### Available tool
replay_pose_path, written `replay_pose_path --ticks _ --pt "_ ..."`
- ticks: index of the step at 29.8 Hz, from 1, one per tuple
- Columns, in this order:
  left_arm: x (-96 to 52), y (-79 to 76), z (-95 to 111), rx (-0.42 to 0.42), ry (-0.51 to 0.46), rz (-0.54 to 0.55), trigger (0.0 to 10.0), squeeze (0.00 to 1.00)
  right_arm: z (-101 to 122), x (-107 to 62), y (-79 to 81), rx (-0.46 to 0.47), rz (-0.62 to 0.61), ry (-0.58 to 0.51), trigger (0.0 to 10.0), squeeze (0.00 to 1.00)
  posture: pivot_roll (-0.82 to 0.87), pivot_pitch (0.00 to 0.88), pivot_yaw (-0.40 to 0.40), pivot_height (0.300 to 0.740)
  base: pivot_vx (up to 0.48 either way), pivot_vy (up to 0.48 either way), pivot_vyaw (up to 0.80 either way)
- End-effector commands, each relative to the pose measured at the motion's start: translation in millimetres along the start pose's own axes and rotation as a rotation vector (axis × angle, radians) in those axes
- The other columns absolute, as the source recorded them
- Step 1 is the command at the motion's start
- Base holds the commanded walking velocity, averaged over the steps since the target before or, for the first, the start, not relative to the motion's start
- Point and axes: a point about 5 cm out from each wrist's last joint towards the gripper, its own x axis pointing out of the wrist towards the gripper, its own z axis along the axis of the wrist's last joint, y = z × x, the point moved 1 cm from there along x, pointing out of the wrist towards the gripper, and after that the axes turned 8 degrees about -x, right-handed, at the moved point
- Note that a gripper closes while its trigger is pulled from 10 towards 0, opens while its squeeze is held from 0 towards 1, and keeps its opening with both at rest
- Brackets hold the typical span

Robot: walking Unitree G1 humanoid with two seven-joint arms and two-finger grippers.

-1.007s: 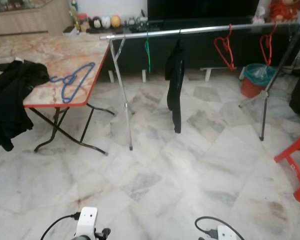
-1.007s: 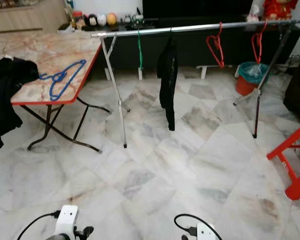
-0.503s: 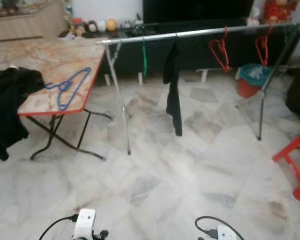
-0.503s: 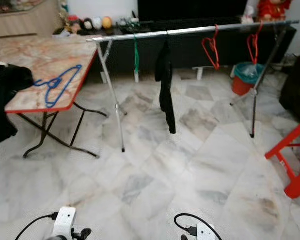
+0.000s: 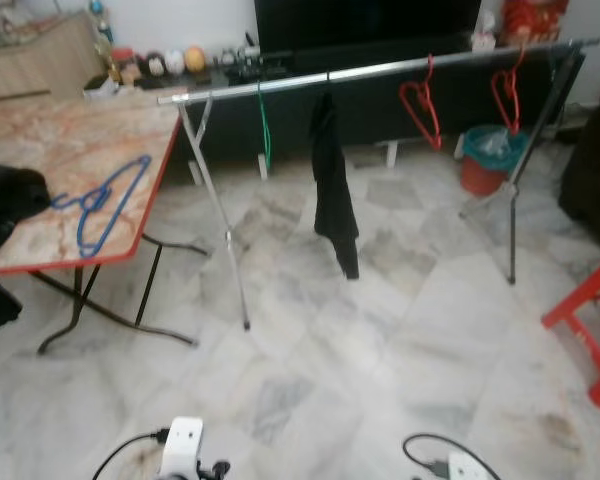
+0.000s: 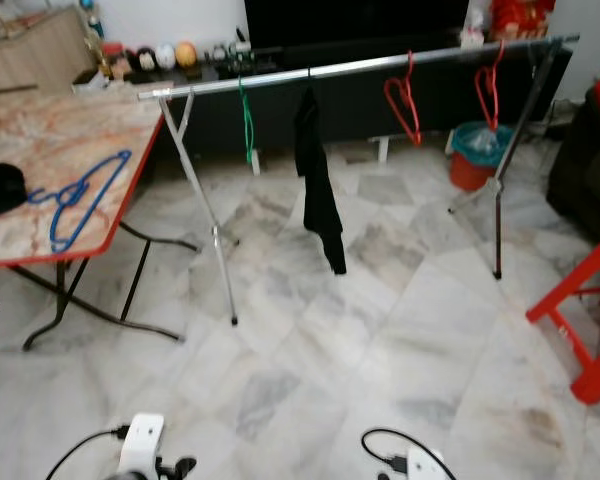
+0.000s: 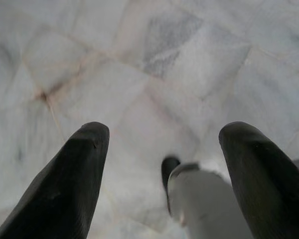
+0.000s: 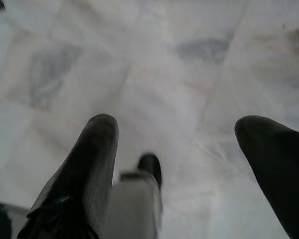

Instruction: Hang hanger

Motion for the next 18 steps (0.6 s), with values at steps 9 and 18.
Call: replay_pose_path --ticks 9,18 --pt "-2.0 7.8 -1.9 0.027 0.006 0.014 10.0 0.0 -3.5 -0.9 11.0 0.015 0.027 0.014 10.0 0.0 -0.01 0.003 0.055 0.74 0.295 0.0 -0.75" --pt "-1.8 7.9 -1.3 0.028 0.01 0.016 10.0 0.0 -2.9 -1.0 10.4 0.006 0.024 0.007 10.0 0.0 -0.01 0.002 0.054 0.74 0.297 0.0 -0.24"
